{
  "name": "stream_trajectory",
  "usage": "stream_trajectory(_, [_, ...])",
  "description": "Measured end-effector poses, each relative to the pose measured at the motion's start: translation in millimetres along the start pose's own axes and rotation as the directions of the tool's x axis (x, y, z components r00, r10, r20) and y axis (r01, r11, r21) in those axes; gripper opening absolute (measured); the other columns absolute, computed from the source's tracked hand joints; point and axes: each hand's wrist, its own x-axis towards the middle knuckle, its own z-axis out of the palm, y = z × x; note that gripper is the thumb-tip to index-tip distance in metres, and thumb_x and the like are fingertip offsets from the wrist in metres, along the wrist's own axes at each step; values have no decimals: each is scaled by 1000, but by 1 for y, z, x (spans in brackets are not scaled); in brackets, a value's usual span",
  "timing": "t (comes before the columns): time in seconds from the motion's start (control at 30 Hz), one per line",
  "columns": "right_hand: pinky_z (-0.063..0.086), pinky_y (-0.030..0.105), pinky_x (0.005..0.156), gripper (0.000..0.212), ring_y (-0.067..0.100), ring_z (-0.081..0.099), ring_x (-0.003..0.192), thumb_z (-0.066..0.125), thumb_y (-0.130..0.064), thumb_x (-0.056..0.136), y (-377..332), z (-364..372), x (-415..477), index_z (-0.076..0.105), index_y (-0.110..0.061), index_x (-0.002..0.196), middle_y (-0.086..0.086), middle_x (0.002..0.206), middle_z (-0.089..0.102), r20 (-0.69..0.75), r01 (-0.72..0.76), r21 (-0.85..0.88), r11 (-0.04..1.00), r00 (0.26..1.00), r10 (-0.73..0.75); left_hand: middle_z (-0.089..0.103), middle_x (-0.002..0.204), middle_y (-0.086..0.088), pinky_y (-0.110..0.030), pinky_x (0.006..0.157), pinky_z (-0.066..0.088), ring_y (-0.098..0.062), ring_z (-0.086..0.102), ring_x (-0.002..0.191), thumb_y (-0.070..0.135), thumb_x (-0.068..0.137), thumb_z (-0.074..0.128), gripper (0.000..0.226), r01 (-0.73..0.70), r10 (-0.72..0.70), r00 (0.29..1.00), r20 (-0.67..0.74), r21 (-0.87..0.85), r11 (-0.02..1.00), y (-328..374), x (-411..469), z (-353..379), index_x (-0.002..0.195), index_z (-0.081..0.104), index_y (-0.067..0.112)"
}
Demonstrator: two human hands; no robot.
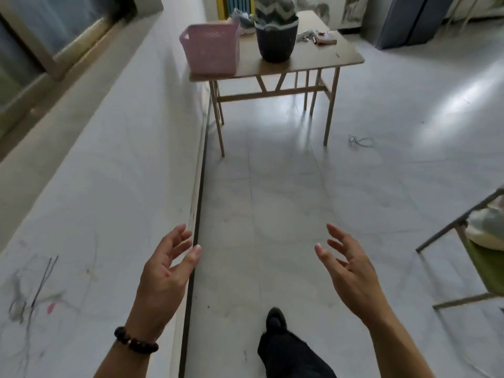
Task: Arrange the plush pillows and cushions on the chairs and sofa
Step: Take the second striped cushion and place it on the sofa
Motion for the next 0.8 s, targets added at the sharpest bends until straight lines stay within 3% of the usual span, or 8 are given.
stream_trajectory(0.13, [45,17,92,56,3,52,127,64,-30,96,-49,20,140,43,-30,148,-9,146,48,49,67,-2,998,997,-67,61,131,17,-34,102,49,-5,58,124,41,77,62,60,-6,6,1000,-12,12,1000,37,122,10,135,51,34])
stream_trajectory(0.2, [44,13,90,56,5,50,128,63,-30,97,-71,30,197,42,-30,148,-11,144,47,82,85,-21,996,993,-83,60,132,17,-30,98,48,-5,58,123,42,79,61,57,-16,16,1000,-25,14,1000,50,172,14,134,50,37])
stream_trajectory(0.4, [43,11,91,55,3,51,128,63,-30,97,-79,81,370,44,-28,148,-12,143,50,133,71,-90,993,989,-58,60,132,16,-41,105,48,-8,60,122,39,80,64,53,55,-59,995,-81,-57,997,40,351,44,132,52,37])
stream_trajectory(0.57, [51,31,102,51,7,53,127,66,-27,96,-90,122,525,49,-26,144,-11,139,53,79,10,-128,992,997,1,60,128,16,-46,108,48,-11,60,121,16,94,64,42,82,-83,996,-26,-57,995,37,528,68,132,52,31])
stream_trajectory(0.7, [45,15,88,52,4,54,122,65,-27,96,-132,125,638,48,-26,145,-11,139,53,19,-2,-141,990,1000,4,60,129,14,-46,108,48,-9,59,120,19,96,62,46,38,-39,999,37,7,999,87,664,82,140,50,25])
stream_trajectory(0.8, [44,17,87,52,7,53,124,64,-30,96,-151,124,713,47,-27,146,-12,138,52,-66,-28,-130,991,998,20,59,127,15,-46,107,48,-14,59,122,22,96,61,48,-11,7,996,93,42,999,125,760,101,142,48,25])
